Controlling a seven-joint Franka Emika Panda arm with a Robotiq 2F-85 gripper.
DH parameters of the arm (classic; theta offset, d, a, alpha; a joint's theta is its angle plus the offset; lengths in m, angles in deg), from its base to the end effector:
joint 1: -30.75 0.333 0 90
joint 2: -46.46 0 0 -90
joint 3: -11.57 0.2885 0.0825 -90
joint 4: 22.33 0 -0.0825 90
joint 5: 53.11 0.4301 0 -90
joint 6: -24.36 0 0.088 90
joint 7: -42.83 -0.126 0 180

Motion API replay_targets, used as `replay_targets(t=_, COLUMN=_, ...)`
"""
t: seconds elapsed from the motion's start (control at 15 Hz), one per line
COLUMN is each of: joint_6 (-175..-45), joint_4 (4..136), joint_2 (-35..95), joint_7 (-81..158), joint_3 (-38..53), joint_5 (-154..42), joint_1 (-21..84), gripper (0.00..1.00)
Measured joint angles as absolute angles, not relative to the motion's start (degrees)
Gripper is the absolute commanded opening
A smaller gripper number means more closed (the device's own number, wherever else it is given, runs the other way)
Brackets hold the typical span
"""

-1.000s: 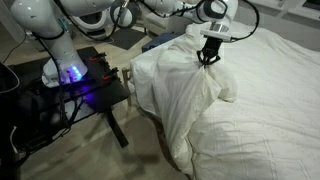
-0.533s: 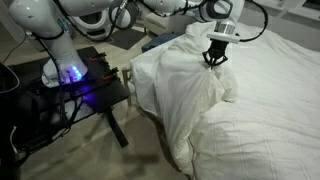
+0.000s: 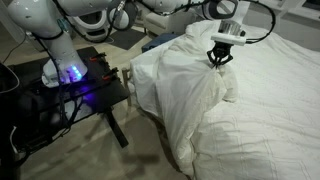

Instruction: Uncover the right corner of the bed

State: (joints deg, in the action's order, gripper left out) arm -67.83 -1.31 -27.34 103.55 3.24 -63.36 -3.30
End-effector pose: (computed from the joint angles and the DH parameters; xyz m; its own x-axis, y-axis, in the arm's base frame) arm 0.6393 -0.5115 0.2585 0.8749 0.3848 -0.2942 0.4319 -0.8946 0.1143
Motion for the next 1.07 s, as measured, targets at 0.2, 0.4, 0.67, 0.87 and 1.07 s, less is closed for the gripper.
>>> replay_targets(t=0.2, joint_6=-68.1, joint_4=-1.3, joint_2=-26.9, joint_7=103.6, joint_3=3.6, joint_5=-63.0, joint_1=-3.5, gripper=0.31)
replay_targets(t=0.4, joint_6=-68.7, joint_4=-1.4, joint_2=-26.3, joint_7=103.6, joint_3=3.6, joint_5=-62.9, joint_1=-3.5, gripper=0.52)
replay_targets(t=0.67, joint_6=-69.0, joint_4=-1.4, joint_2=-24.6, joint_7=103.6, joint_3=3.6, joint_5=-62.9, joint_1=-3.5, gripper=0.82)
replay_targets(t=0.87, joint_6=-69.0, joint_4=-1.4, joint_2=-23.1, joint_7=103.5, joint_3=3.6, joint_5=-62.9, joint_1=-3.6, gripper=1.00)
replay_targets(t=1.07, joint_6=-68.7, joint_4=-1.4, joint_2=-21.7, joint_7=103.2, joint_3=3.6, joint_5=-62.9, joint_1=-3.9, gripper=1.00)
